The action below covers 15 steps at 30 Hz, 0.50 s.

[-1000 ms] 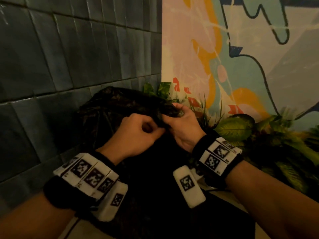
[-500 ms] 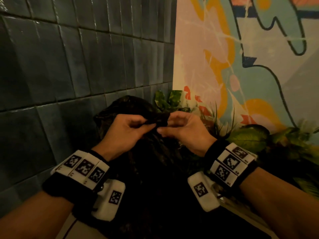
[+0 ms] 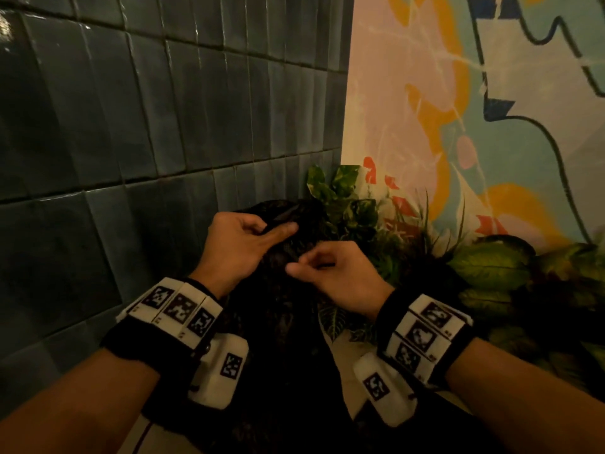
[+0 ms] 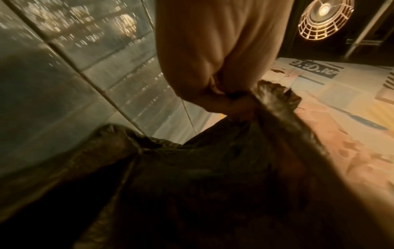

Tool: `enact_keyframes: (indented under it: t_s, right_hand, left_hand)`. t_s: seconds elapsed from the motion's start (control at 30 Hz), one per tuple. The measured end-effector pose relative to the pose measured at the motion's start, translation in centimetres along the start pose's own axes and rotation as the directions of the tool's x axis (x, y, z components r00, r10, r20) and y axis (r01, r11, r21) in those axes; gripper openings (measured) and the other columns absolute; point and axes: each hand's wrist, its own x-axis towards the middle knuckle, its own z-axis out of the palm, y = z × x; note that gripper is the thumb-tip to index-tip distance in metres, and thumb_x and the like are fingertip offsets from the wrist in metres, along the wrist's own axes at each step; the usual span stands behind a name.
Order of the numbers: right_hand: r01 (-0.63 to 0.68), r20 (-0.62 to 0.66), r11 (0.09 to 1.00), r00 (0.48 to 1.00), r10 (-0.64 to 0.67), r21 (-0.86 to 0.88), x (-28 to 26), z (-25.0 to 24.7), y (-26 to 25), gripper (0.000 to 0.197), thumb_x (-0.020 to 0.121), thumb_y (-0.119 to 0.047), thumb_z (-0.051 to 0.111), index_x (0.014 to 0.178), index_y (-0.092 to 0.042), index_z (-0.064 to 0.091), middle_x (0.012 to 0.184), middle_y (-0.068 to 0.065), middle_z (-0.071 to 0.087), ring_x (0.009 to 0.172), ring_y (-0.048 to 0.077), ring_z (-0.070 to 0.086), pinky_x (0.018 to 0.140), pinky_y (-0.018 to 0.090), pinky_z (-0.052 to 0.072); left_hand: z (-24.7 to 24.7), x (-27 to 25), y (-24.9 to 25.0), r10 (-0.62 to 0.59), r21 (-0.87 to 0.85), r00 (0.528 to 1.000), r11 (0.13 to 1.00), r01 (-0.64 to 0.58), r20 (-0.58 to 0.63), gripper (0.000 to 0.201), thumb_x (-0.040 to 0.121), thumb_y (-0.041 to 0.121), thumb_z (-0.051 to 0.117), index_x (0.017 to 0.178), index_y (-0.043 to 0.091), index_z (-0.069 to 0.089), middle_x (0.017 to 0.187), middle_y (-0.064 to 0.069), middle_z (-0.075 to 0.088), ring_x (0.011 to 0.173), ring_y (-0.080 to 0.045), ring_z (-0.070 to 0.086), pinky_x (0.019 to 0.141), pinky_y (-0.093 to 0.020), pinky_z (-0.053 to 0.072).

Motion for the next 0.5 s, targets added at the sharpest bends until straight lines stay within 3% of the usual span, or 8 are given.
enact_keyframes:
  t_s: [0.1,0.2,0.23,0.3,0.37,0.4,0.43,0.5]
  right_hand:
    - [-0.03,-0.158,0.997,0.987,0.041,0.071,0.6,-1.9,1.0,0.024,0.08,-0.006,0.071,0.065,-0.015,0.056,0.049,-0.009,0.056,0.042,-0.004,0.048,0.044,0.01,0.037]
    - [-0.095,-0.426,0.991,0.896,0.127,0.095,2.0,-6.1,2.3,0.031,0.084,0.009,0.053,0.069,-0.018,0.047,0.062,0.002,0.053,0.05,0.01,0.052,0.041,0.019,0.037]
    - [-0.094,-0.495,0.988,0.857,0.143,0.123,2.5,-7.5,2.4,0.033,0.085,0.008,0.05,0.069,-0.019,0.043,0.066,0.003,0.052,0.051,0.012,0.052,0.04,0.019,0.037]
    - [-0.04,-0.523,0.988,0.845,0.114,0.151,3.3,-9.0,1.9,0.033,0.09,0.003,0.05,0.071,-0.022,0.039,0.071,0.006,0.052,0.048,0.013,0.055,0.037,0.014,0.033]
    - [0.042,-0.458,0.995,0.889,0.003,0.089,4.1,-8.5,0.7,0.029,0.092,-0.003,0.052,0.073,-0.023,0.041,0.08,0.014,0.057,0.068,0.02,0.062,0.042,0.013,0.035]
    - [0.053,-0.379,0.996,0.925,-0.024,0.066,4.2,-7.9,-0.1,0.021,0.092,-0.013,0.056,0.077,-0.023,0.046,0.082,0.01,0.059,0.074,0.014,0.06,0.046,0.01,0.037]
    - [0.03,-0.261,0.998,0.965,-0.013,0.063,4.2,-7.2,-1.0,0.011,0.09,-0.028,0.06,0.083,-0.023,0.054,0.084,0.001,0.062,0.072,0.008,0.059,0.051,0.006,0.039]
    - [-0.134,0.12,0.99,0.984,0.13,0.029,4.6,-6.7,-2.1,0.033,0.073,-0.057,0.064,0.095,-0.033,0.065,0.092,-0.017,0.069,0.079,-0.005,0.064,0.066,0.006,0.046]
  left_hand:
    - [-1.1,0.5,-0.4,-0.027,-0.002,1.0,1.0,0.027,-0.001,0.048,0.066,0.035,0.08,0.043,0.018,0.041,0.042,0.004,0.042,0.041,-0.005,0.037,0.04,-0.018,0.028]
    - [-4.0,1.5,0.4,-0.057,0.094,0.961,0.995,0.033,0.269,0.035,0.058,0.028,0.083,0.053,0.012,0.052,0.038,0.006,0.053,0.038,0.001,0.046,0.039,-0.011,0.035]
    - [-5.1,1.8,1.0,-0.102,0.142,0.908,0.989,0.047,0.407,0.031,0.053,0.033,0.084,0.063,0.013,0.062,0.044,0.001,0.06,0.043,-0.002,0.052,0.042,-0.011,0.038]
    - [-6.9,2.9,2.0,-0.267,0.334,0.721,0.941,0.053,0.64,0.045,0.05,0.042,0.085,0.093,0.034,0.072,0.06,-0.008,0.071,0.054,-0.008,0.06,0.048,-0.014,0.044]
    - [-7.3,3.9,2.2,-0.443,0.603,0.555,0.786,-0.137,0.704,0.04,0.058,0.037,0.084,0.095,0.043,0.069,0.06,0.012,0.071,0.053,0.004,0.06,0.053,-0.012,0.045]
    - [-7.1,4.6,1.6,-0.458,0.69,0.571,0.663,-0.291,0.681,0.024,0.066,0.032,0.082,0.085,0.041,0.071,0.055,0.02,0.066,0.051,0.009,0.056,0.055,-0.013,0.044]
    - [-7.0,5.6,1.1,-0.416,0.747,0.65,0.545,-0.381,0.636,0.011,0.074,0.028,0.077,0.078,0.037,0.072,0.053,0.021,0.062,0.053,0.009,0.055,0.059,-0.016,0.043]
    - [-7.2,7.3,-0.2,-0.262,0.792,0.829,0.529,-0.305,0.494,0.014,0.086,0.018,0.061,0.083,0.027,0.07,0.069,0.012,0.063,0.069,-0.003,0.061,0.065,-0.021,0.043]
